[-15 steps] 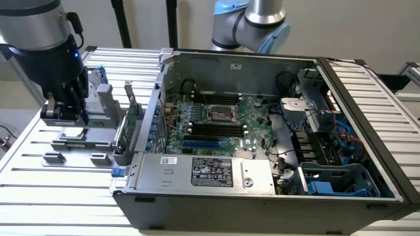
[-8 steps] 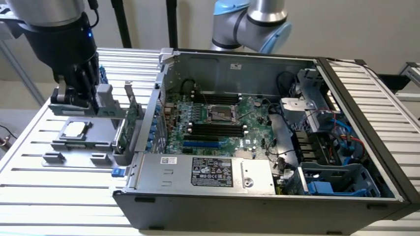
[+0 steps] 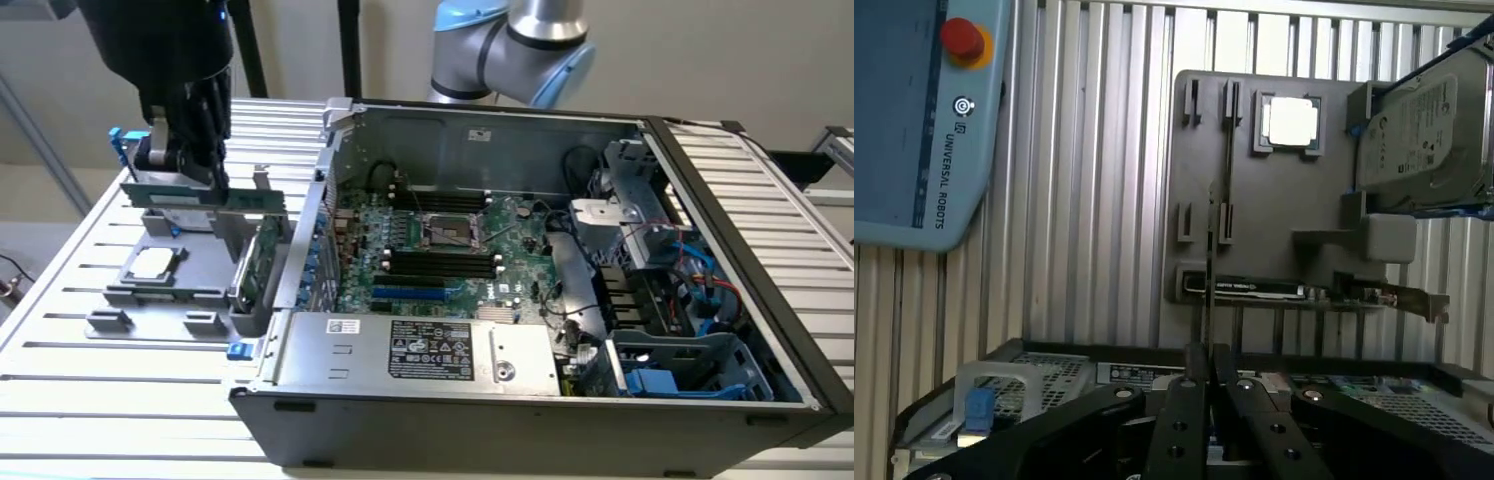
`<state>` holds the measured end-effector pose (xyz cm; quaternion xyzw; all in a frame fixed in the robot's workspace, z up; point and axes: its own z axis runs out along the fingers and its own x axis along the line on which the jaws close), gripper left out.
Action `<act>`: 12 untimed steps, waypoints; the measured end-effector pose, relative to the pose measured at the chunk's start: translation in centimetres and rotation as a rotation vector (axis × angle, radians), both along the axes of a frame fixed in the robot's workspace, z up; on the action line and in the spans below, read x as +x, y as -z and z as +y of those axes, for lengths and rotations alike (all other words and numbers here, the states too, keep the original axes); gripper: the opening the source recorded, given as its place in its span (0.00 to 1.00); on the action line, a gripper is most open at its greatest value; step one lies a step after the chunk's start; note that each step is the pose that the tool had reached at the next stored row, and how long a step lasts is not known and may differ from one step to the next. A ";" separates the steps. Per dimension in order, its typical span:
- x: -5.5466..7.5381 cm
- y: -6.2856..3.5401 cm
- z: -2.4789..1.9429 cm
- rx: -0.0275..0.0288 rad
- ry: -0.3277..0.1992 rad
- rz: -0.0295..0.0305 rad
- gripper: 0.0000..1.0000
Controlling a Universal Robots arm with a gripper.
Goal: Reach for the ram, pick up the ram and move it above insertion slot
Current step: 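Pick up the ram and move it above insertion slot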
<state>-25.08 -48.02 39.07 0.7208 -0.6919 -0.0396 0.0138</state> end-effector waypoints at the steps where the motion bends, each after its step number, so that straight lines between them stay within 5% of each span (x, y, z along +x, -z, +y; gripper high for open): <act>1: 0.5 -0.41 0.00 0.0001 0.000 0.0002 0.13; 7: 3.2 -1.30 0.00 0.0044 0.000 0.0002 0.13; 12: 5.5 -1.31 0.01 0.0189 0.000 0.0001 0.13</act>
